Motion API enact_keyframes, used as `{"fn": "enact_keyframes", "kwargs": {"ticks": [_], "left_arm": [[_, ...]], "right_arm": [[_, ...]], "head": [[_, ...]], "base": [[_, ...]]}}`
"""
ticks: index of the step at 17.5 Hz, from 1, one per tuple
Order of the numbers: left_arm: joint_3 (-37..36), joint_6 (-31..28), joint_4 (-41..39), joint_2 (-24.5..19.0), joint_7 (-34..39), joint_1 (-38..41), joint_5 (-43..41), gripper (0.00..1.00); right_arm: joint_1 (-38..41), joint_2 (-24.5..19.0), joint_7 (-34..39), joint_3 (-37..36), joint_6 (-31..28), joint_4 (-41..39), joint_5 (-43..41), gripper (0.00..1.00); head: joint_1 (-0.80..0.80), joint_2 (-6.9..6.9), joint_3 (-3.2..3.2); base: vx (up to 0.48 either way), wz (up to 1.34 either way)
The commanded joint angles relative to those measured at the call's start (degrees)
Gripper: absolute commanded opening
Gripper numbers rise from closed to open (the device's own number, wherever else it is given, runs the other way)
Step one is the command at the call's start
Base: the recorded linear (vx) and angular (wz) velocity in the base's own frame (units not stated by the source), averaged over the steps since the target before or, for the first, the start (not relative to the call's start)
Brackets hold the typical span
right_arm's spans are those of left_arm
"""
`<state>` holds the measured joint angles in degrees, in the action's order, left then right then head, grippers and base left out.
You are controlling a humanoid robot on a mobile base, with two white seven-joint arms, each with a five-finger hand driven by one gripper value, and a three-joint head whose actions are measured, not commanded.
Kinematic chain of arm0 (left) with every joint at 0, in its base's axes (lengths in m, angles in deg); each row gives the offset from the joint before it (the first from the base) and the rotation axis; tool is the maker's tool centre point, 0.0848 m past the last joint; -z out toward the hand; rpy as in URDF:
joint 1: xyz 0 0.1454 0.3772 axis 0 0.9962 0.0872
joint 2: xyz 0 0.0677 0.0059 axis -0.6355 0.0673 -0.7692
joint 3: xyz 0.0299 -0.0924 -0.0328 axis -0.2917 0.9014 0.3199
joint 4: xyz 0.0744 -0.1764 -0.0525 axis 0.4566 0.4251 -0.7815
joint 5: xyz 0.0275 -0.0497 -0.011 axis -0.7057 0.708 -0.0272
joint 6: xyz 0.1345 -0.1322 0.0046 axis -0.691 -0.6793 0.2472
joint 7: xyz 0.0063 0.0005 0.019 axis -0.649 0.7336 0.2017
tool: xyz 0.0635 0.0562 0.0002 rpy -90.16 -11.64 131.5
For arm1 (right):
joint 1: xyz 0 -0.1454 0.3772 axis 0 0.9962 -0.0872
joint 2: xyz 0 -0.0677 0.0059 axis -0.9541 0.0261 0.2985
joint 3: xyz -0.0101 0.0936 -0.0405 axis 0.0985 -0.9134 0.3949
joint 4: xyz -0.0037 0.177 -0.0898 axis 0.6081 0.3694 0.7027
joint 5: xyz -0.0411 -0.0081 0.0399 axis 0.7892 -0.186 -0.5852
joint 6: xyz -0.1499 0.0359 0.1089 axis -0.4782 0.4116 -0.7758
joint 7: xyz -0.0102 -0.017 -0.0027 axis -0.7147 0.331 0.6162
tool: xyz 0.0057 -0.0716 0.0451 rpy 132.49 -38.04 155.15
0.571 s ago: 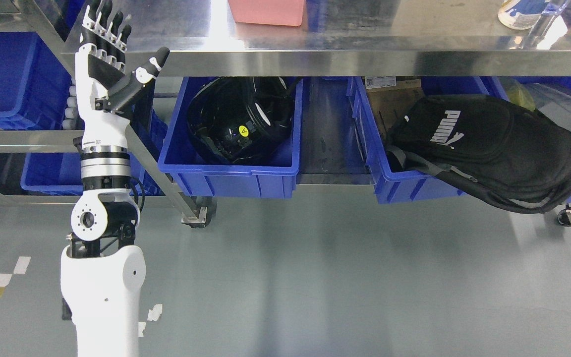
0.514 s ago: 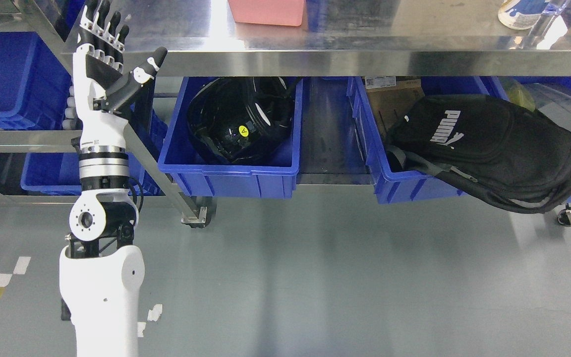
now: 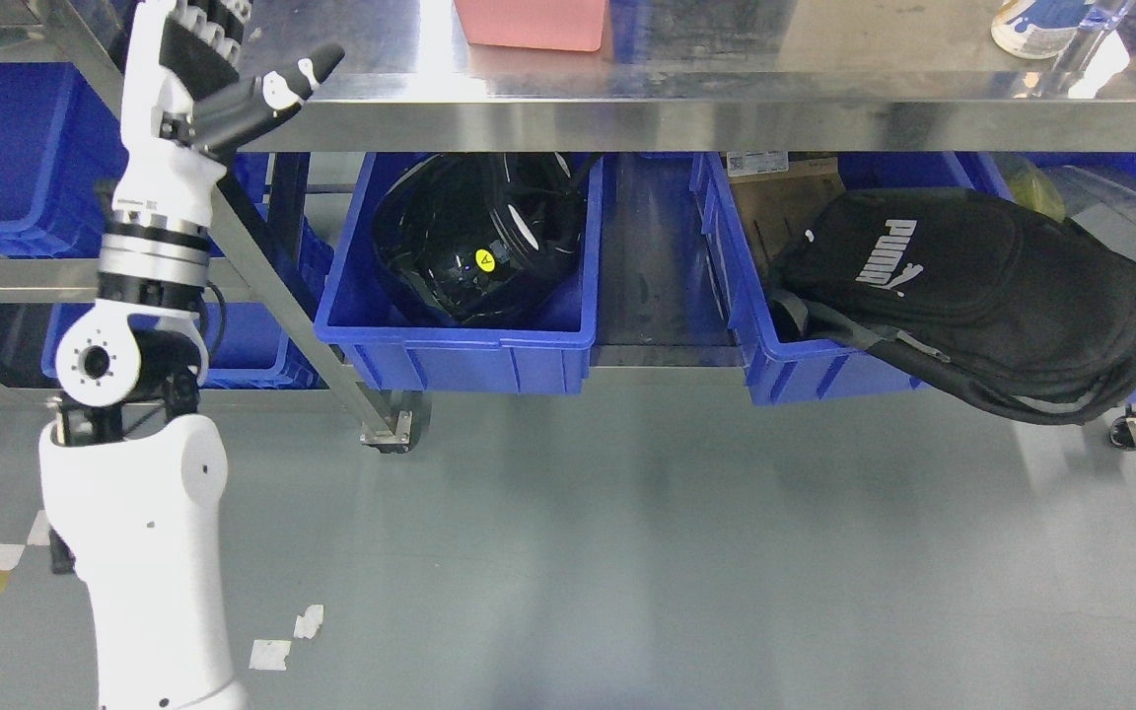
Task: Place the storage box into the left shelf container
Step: 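Raise the left hand up toward the pink box on the shelf top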
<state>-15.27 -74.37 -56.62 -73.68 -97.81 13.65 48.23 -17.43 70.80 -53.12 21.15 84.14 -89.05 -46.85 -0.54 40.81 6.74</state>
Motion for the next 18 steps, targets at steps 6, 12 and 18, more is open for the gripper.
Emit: {"fn": "enact_keyframes", "kwargs": {"ticks": [6,12,18], "left_arm": [[-25.23,0.37,27.72,-20.76,-23.26,-27.26,-12.67,1.00],[-29.37,1.07,40.38,-12.41,-23.82,-32.88,-27.55,1.00],[-29.54,1.16,47.32,-1.96,-23.29,-38.77,-29.47,0.98]], "right_arm": [[-0.35,1.00,-0.01,-0.17,0.04,-1.00,-0.09,1.00],[-0.35,1.00,-0.09,-0.17,0.04,-1.00,-0.09,1.00],[-0.35,1.00,-0.09,-0.17,0.04,-1.00,-0.09,1.00]], "head": [[0.00,0.00,0.00],[0.00,0.00,0.00],[0.00,0.00,0.00]], "base": [[0.000,0.00],[0.000,0.00],[0.000,0.00]]}}
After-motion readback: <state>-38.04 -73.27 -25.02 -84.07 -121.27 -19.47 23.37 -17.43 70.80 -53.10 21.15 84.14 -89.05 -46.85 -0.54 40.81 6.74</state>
